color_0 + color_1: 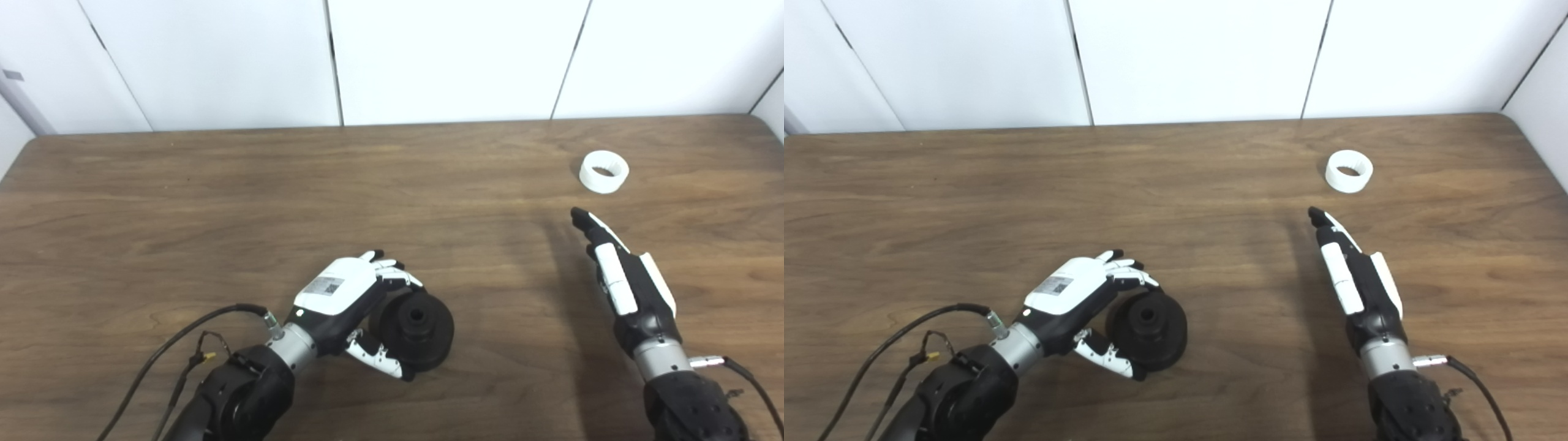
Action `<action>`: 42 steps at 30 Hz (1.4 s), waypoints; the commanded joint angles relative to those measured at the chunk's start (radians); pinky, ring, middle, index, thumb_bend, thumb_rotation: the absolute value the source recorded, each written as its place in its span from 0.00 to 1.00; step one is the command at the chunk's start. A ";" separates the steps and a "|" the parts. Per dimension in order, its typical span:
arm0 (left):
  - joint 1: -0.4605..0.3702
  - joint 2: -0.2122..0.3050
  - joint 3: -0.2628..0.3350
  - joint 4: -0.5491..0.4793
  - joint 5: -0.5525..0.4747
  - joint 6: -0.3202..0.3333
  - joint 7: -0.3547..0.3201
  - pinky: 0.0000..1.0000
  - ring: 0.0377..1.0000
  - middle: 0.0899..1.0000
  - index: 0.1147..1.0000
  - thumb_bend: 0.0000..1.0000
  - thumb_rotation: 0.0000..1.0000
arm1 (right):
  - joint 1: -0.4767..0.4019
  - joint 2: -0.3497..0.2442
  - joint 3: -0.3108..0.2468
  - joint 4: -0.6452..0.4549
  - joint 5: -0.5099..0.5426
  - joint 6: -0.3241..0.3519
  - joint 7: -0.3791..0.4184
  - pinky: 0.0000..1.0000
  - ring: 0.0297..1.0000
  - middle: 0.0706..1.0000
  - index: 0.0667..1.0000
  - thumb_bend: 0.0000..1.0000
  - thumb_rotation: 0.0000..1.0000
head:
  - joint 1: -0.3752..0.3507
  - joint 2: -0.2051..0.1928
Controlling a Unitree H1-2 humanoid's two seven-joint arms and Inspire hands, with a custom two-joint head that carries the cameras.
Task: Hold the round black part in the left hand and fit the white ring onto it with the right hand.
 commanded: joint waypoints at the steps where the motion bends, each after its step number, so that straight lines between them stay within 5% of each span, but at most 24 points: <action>1: 0.005 0.007 -0.002 0.023 0.039 -0.019 0.007 1.00 0.91 0.78 0.41 0.52 0.06 | -0.039 0.029 -0.007 -0.047 0.005 -0.003 -0.014 1.00 0.99 0.93 0.89 0.65 1.00 | -0.001 0.001; 17: 0.006 0.032 0.005 0.031 0.064 -0.030 -0.024 1.00 0.90 0.79 0.41 0.53 0.06 | -0.043 0.038 0.006 -0.028 0.013 -0.029 -0.035 0.94 0.96 0.92 0.89 0.63 1.00 | -0.074 -0.003; 21: 0.007 0.034 0.005 0.039 0.079 -0.033 -0.027 1.00 0.90 0.78 0.41 0.53 0.06 | -0.040 0.035 0.015 -0.020 0.002 -0.034 -0.039 0.93 0.95 0.92 0.89 0.62 1.00 | -0.099 -0.039; 25: 0.018 0.046 0.014 0.047 0.062 -0.041 -0.031 1.00 0.90 0.78 0.41 0.53 0.06 | -0.027 0.040 0.035 0.011 -0.012 -0.094 -0.045 0.92 0.95 0.91 0.89 0.61 1.00 | -0.174 -0.132; 34: 0.043 0.070 0.033 0.083 0.084 -0.092 0.018 1.00 0.87 0.76 0.42 0.53 0.06 | -0.007 0.073 0.088 0.083 -0.081 -0.182 -0.101 0.96 0.93 0.89 0.87 0.59 1.00 | -0.284 -0.250; 42: 0.049 0.069 0.036 0.126 0.088 -0.122 0.057 1.00 0.87 0.76 0.42 0.53 0.06 | -0.002 0.078 0.109 0.118 -0.091 -0.228 -0.129 0.96 0.93 0.90 0.87 0.55 1.00 | -0.293 -0.296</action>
